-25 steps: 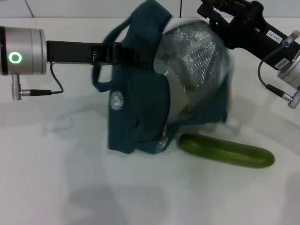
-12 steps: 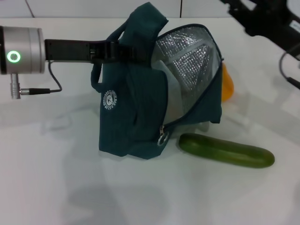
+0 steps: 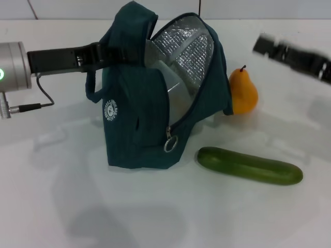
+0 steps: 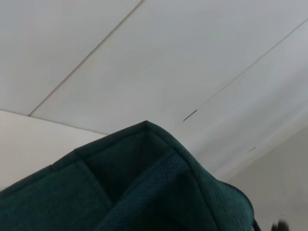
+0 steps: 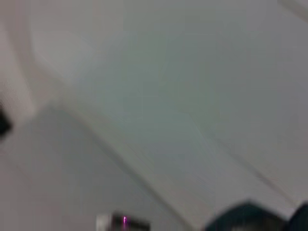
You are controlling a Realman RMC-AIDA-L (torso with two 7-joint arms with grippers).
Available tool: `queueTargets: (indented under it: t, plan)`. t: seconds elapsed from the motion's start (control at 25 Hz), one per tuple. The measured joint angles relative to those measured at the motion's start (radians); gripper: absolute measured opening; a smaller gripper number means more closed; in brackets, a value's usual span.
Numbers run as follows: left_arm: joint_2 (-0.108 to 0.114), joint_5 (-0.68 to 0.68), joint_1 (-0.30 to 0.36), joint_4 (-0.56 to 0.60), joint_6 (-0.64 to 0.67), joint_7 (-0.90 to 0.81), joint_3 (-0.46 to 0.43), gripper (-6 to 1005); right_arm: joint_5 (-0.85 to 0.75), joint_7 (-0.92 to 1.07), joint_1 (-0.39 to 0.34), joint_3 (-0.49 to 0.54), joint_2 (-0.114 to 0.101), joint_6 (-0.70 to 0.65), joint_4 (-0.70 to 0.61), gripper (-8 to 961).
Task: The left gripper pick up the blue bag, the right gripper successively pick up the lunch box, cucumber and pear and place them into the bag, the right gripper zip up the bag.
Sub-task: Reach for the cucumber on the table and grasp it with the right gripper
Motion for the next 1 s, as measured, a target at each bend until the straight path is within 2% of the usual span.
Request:
queueTargets:
  t: [0.08, 0.28, 0.44, 0.64, 0.76, 0.88, 1.0]
  plan:
    - [0.000, -0.023, 0.010, -0.009, 0.001, 0.013, -0.001, 49, -0.067, -0.039, -0.005, -0.008, -0.007, -0.014, -0.034, 689]
    - [0.003, -0.052, 0.031, -0.011, 0.006, 0.037, -0.002, 49, -0.260, -0.070, -0.006, -0.010, -0.021, -0.022, -0.165, 808]
    - [0.004, -0.053, 0.035, -0.014, 0.006, 0.051, -0.002, 49, -0.436, 0.010, 0.008, -0.021, -0.034, -0.028, -0.319, 858]
    - [0.008, -0.052, 0.036, -0.014, 0.008, 0.054, -0.002, 50, -0.617, 0.162, 0.074, -0.045, -0.062, -0.130, -0.478, 882]
    - [0.011, -0.049, 0.036, -0.014, 0.009, 0.054, 0.001, 50, -0.713, 0.269, 0.116, -0.047, -0.059, -0.187, -0.607, 882]
    - [0.011, -0.044, 0.036, -0.014, 0.010, 0.057, 0.006, 50, -0.801, 0.365, 0.179, -0.053, -0.045, -0.249, -0.728, 881]
    - [0.012, -0.042, 0.036, -0.013, 0.010, 0.060, 0.006, 50, -0.883, 0.471, 0.264, -0.106, -0.039, -0.282, -0.772, 880]
